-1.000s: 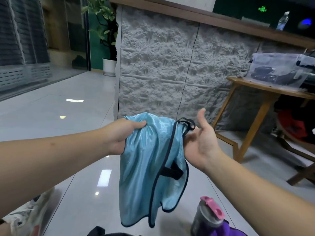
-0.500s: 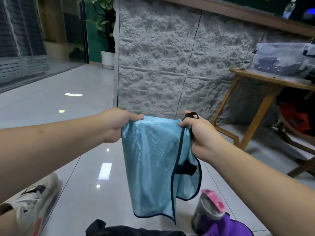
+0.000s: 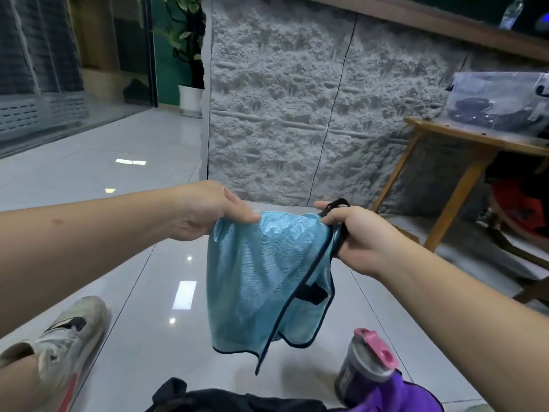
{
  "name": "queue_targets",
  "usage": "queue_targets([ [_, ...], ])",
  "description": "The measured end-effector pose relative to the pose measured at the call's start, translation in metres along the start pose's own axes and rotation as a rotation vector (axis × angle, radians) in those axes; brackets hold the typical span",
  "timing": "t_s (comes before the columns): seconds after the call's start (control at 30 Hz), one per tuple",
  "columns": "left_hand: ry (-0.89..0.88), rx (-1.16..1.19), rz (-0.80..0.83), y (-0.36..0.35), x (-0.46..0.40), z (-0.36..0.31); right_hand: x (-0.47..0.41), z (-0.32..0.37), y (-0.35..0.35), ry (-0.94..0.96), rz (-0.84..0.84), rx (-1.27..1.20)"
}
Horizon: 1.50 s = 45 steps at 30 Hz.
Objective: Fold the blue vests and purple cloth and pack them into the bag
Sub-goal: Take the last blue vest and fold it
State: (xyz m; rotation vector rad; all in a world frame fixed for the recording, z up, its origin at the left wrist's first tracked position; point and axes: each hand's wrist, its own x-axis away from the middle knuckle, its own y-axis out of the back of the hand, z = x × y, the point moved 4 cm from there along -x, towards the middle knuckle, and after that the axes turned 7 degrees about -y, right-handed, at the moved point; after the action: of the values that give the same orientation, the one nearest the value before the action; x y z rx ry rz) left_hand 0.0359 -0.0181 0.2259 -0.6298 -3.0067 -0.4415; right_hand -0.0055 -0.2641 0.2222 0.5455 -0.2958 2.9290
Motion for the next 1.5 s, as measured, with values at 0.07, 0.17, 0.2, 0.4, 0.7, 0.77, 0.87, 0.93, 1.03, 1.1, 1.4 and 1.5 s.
queue_targets([
  [0.07, 0.011, -0.152, 0.023, 0.004, 0.002, 0.000, -0.002, 0.002, 0.001, 0.020, 0.010, 0.005],
  [0.17, -0.005, -0.391, 0.006, 0.005, 0.002, 0.003, 0.000, 0.005, 0.001, 0.044, 0.035, 0.044],
  [0.2, -0.011, -0.459, -0.002, 0.005, 0.000, 0.005, 0.001, 0.006, 0.000, 0.049, 0.059, 0.062],
  [0.4, -0.025, -0.711, -0.039, 0.000, 0.001, 0.005, 0.001, 0.005, 0.003, 0.060, 0.059, 0.313],
  [0.7, -0.122, 0.082, 0.023, 0.004, 0.005, 0.002, 0.004, 0.008, 0.011, -0.007, 0.133, 0.159],
  [0.77, -0.095, 0.277, 0.096, -0.001, 0.010, 0.000, 0.001, 0.010, 0.013, -0.028, 0.173, 0.044],
  [0.87, -0.018, 0.428, 0.145, -0.009, 0.016, -0.006, -0.001, 0.007, 0.014, -0.042, 0.189, -0.064],
  [0.93, 0.020, 0.476, 0.117, -0.016, 0.019, -0.012, -0.003, -0.002, 0.014, -0.039, 0.184, -0.109],
  [1.03, 0.035, 0.536, 0.074, -0.023, 0.020, -0.016, -0.006, -0.019, 0.014, 0.002, 0.158, -0.174],
  [1.1, 0.029, 0.554, 0.053, -0.024, 0.020, -0.018, -0.009, -0.034, 0.015, 0.003, 0.133, -0.161],
  [1.4, 0.056, 0.622, 0.014, -0.026, 0.016, -0.011, 0.001, -0.088, 0.002, -0.286, 0.307, -0.080],
  [1.5, 0.053, 0.634, -0.016, -0.022, 0.015, -0.009, 0.002, -0.082, -0.004, -0.204, 0.416, -0.111],
])
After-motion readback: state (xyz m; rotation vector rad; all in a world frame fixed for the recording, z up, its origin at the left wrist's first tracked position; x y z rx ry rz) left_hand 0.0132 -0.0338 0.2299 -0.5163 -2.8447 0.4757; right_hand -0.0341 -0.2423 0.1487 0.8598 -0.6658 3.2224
